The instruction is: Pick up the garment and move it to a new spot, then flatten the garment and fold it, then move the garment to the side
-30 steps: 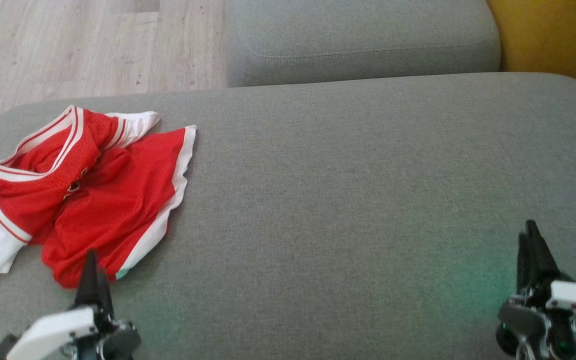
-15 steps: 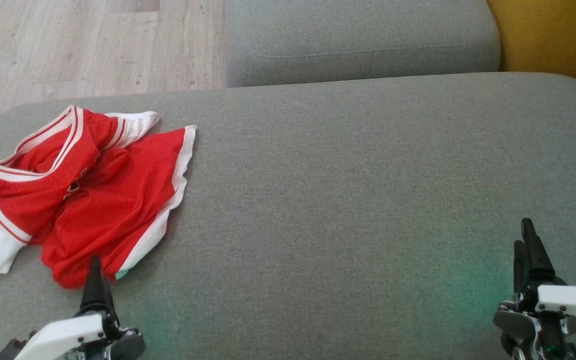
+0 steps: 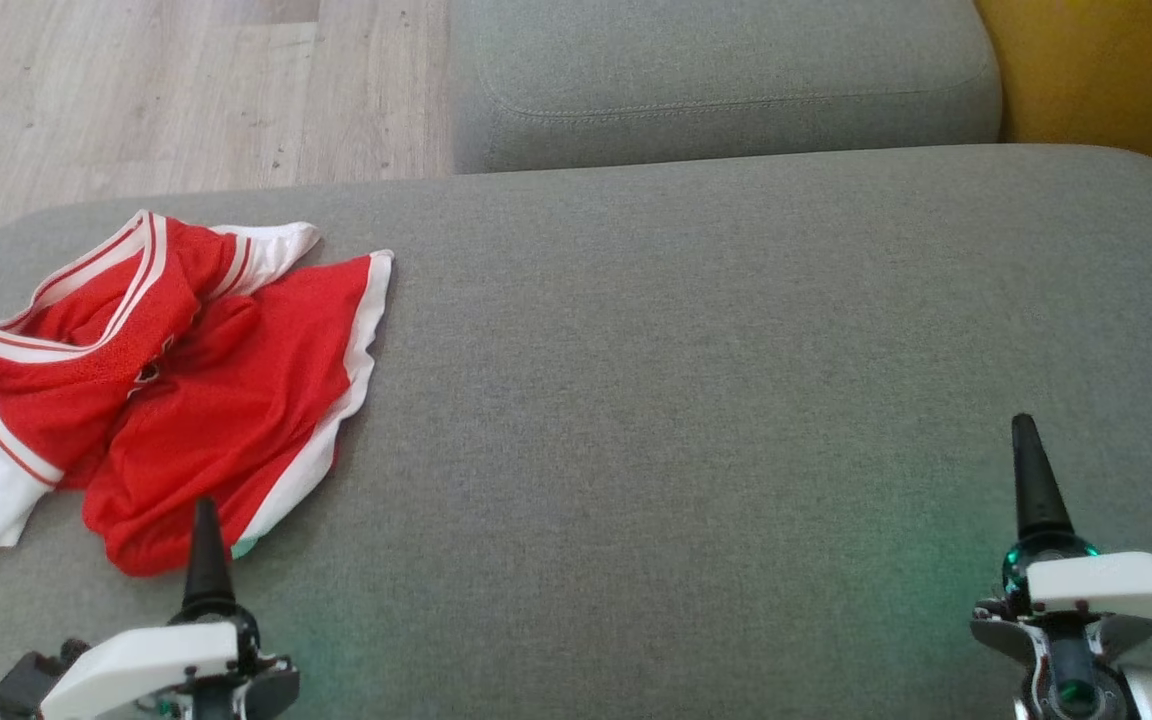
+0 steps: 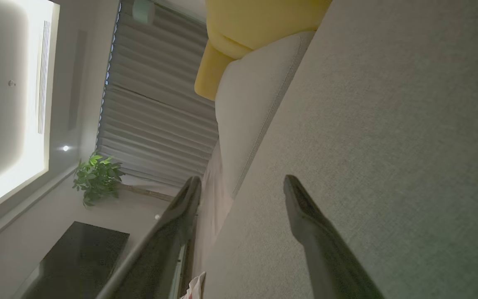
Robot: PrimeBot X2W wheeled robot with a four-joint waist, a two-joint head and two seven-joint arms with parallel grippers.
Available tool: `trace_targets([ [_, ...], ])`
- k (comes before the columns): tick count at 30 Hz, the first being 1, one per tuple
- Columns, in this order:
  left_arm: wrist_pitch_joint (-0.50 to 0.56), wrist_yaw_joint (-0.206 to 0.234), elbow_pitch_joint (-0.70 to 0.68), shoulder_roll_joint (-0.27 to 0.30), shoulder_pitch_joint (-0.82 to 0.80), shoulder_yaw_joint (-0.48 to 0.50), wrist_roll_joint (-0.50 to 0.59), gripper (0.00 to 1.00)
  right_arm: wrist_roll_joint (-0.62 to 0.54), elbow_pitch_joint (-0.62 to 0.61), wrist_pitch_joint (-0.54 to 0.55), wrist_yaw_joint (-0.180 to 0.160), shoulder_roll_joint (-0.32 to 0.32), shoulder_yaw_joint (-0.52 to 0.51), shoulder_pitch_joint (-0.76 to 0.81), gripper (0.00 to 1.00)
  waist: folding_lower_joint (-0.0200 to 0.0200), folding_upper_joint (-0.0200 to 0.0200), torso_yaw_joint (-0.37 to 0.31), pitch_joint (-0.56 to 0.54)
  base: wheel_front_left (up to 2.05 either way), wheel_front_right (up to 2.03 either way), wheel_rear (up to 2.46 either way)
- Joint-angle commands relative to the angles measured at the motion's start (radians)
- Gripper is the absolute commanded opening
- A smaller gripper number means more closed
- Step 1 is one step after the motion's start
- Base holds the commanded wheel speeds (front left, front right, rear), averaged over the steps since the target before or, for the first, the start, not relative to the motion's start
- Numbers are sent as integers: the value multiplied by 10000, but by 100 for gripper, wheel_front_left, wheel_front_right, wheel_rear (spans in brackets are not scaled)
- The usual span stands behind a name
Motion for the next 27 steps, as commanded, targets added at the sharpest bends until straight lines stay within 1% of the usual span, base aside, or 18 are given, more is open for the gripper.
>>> trace_targets([
  [1,-109,28,-382,59,-259,-44,381,100,-473,-428,-136,26,-117,157,-281,100,0,0,1,-1,0,0,0],
  [15,-525,-3,-429,135,-197,-367,2901,100,-2853,-474,-548,35,-165,571,-231,100,0,0,-11,-15,0,0,0],
  [27,-881,-30,-390,280,-121,-664,4666,100,-4603,-490,-900,42,-151,930,-193,100,0,0,-12,-30,0,0,0],
])
